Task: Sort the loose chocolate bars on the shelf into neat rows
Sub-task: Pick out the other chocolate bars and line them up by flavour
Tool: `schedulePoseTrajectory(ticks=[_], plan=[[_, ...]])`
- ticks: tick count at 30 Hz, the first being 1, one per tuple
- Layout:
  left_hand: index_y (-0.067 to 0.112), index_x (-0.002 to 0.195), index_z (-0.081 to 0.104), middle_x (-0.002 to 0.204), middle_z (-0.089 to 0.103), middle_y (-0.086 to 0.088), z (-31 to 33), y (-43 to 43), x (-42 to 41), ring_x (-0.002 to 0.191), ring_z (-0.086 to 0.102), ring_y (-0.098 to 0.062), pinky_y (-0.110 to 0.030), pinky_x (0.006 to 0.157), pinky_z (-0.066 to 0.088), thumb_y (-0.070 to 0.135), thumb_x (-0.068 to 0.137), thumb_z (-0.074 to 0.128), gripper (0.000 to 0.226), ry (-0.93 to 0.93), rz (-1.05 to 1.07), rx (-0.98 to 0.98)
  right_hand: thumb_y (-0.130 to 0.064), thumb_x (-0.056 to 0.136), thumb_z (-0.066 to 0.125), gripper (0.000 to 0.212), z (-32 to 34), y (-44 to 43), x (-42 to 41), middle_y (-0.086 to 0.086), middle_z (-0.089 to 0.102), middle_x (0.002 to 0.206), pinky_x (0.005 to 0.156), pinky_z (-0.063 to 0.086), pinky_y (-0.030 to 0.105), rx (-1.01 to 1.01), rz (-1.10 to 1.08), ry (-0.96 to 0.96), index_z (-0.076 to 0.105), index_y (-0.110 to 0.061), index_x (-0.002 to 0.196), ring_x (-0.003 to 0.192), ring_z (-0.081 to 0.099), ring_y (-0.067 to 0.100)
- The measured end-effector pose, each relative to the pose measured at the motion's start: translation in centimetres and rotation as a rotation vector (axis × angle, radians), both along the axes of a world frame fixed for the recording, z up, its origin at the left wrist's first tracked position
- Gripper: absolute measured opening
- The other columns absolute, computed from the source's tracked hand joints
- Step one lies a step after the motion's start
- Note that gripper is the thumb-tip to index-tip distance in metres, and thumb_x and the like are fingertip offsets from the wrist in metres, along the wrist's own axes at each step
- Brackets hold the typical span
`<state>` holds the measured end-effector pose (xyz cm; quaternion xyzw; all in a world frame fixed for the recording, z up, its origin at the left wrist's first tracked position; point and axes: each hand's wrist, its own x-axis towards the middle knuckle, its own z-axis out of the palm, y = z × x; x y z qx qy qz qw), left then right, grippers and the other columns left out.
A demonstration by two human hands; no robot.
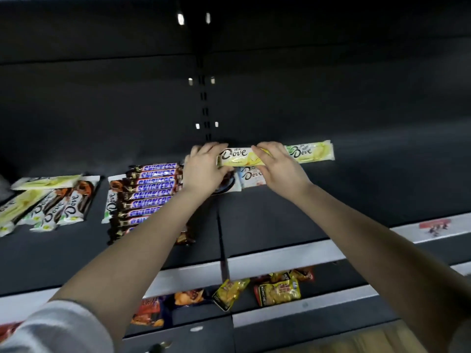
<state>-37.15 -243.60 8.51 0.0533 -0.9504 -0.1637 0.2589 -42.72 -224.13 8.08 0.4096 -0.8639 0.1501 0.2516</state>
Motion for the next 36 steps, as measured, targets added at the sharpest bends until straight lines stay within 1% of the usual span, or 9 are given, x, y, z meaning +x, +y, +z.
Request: schedulePoseTrajectory(ticks=[4,6,9,14,17,23,26,31,36], plan=[[0.029,0.127,0.053,0.128,0.055,0.008,-0.7,5.3,-2.3,0.114,0.044,-0.024,-0.037,0.095,0.038,0.038,0.077,0.069,0.053,-0.017,-0.016,0.047,-0.007,0.089,0.055,0.045,-0.5,4.9,-2.0,0.016,0.049,0.131,0.098,0.045,0.040,0.006,-0.076,-0.056,0.046,-0.001,0.133,0.126,0.042,0.030],[0.028,0.122,0.054,0.123,0.057,0.007,-1.0,8.0,-3.3,0.112,0.045,-0.024,-0.035,0.092,0.036,0.037,0.076,0.069,0.050,-0.024,-0.014,0.079,-0.004,0.087,0.056,0.045,-0.9,7.2,-2.7,0.015,0.050,0.131,0.098,0.045,0.041,-0.027,-0.101,-0.087,0.048,-0.003,0.131,0.125,0.043,0.030],[0.026,0.119,0.053,0.118,0.060,0.003,-1.5,11.8,-4.7,0.112,0.045,-0.024,-0.036,0.089,0.034,0.039,0.074,0.070,0.049,-0.049,-0.015,0.087,-0.003,0.088,0.053,0.047,-1.4,10.5,-3.6,0.010,0.046,0.136,0.099,0.043,0.038,-0.042,-0.151,-0.157,0.046,-0.007,0.134,0.128,0.039,0.026],[0.025,0.121,0.052,0.124,0.057,0.002,-3.1,16.9,-6.7,0.120,0.040,-0.024,-0.037,0.099,0.029,0.042,0.077,0.068,0.050,-0.078,0.004,0.015,-0.004,0.090,0.050,0.047,-2.4,15.5,-5.2,0.007,0.042,0.138,0.103,0.038,0.034,0.005,-0.174,-0.236,0.043,-0.009,0.136,0.129,0.034,0.023],[0.023,0.121,0.055,0.128,0.054,0.003,-4.2,18.7,-7.3,0.122,0.037,-0.026,-0.036,0.104,0.026,0.042,0.075,0.071,0.053,-0.065,0.018,-0.013,-0.002,0.090,0.049,0.048,-2.9,17.1,-6.1,0.006,0.041,0.138,0.104,0.037,0.032,0.032,-0.164,-0.287,0.041,-0.009,0.137,0.127,0.034,0.023],[0.023,0.123,0.056,0.139,0.043,-0.005,-5.2,19.6,-8.1,0.129,0.028,-0.035,-0.043,0.109,0.023,0.037,0.076,0.071,0.051,-0.085,0.122,0.020,-0.006,0.092,0.050,0.045,-3.8,17.5,-8.1,0.007,0.044,0.135,0.099,0.039,0.035,0.017,-0.101,-0.357,0.042,-0.010,0.136,0.119,0.038,0.025],[0.023,0.124,0.057,0.143,0.039,-0.009,-5.5,19.7,-8.4,0.130,0.026,-0.038,-0.046,0.111,0.021,0.035,0.078,0.068,0.049,-0.069,0.165,0.045,-0.010,0.093,0.051,0.045,-4.3,16.8,-9.0,0.007,0.044,0.135,0.100,0.038,0.032,0.000,-0.090,-0.373,0.042,-0.009,0.137,0.118,0.038,0.025],[0.020,0.121,0.059,0.143,0.039,-0.008,-5.4,19.7,-9.2,0.130,0.027,-0.038,-0.046,0.111,0.020,0.028,0.079,0.063,0.043,-0.068,0.228,0.046,-0.007,0.092,0.051,0.043,-4.4,15.4,-10.5,0.004,0.045,0.133,0.099,0.037,0.030,-0.035,-0.083,-0.401,0.044,-0.011,0.134,0.118,0.037,0.023],[0.021,0.127,0.051,0.145,0.037,-0.007,-5.8,19.4,-9.7,0.131,0.026,-0.036,-0.044,0.112,0.016,0.031,0.084,0.061,0.045,-0.086,0.304,0.081,-0.004,0.090,0.052,0.043,-4.6,14.0,-11.8,0.003,0.047,0.133,0.102,0.033,0.026,-0.070,-0.091,-0.383,0.047,-0.011,0.132,0.125,0.035,0.021]])
